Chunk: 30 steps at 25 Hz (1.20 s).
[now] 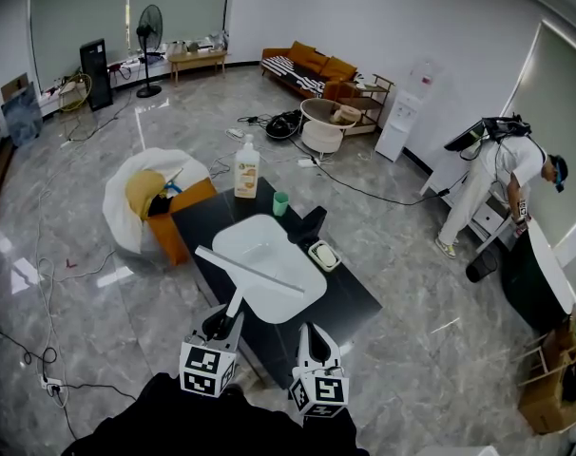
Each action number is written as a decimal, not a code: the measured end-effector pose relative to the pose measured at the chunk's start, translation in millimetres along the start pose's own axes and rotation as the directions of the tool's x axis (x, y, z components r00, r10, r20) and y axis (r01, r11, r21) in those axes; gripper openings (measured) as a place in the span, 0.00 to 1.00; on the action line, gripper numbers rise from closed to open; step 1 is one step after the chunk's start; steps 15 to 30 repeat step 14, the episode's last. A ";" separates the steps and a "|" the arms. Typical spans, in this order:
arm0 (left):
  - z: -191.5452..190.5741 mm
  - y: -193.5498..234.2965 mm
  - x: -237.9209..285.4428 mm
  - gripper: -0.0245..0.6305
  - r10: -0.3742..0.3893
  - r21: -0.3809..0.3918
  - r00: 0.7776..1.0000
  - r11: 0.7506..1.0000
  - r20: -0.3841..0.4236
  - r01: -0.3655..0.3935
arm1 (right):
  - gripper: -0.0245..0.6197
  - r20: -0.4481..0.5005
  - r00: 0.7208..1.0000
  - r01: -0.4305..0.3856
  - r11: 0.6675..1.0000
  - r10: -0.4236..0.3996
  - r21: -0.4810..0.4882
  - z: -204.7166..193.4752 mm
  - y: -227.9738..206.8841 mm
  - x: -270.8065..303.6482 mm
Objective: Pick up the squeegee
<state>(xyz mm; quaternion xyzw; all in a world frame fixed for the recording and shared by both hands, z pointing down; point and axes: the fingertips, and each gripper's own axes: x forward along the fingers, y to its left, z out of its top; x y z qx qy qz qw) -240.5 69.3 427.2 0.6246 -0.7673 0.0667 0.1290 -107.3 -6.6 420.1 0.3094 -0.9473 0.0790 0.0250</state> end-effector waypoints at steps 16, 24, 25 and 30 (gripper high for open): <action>-5.9 -2.2 0.9 0.20 -0.003 -0.003 1.000 1.000 -0.009 0.003 | 0.06 -0.006 1.000 0.004 1.000 -0.004 0.003 -5.1 -3.6 -0.9; -5.9 -2.2 0.9 0.20 -0.003 -0.003 1.000 1.000 -0.009 0.003 | 0.06 -0.006 1.000 0.004 1.000 -0.004 0.003 -5.1 -3.6 -0.9; -5.9 -2.2 0.9 0.20 -0.003 -0.003 1.000 1.000 -0.009 0.003 | 0.06 -0.006 1.000 0.004 1.000 -0.004 0.003 -5.1 -3.6 -0.9; -5.9 -2.2 0.9 0.20 -0.003 -0.003 1.000 1.000 -0.009 0.003 | 0.06 -0.006 1.000 0.004 1.000 -0.004 0.003 -5.1 -3.6 -0.9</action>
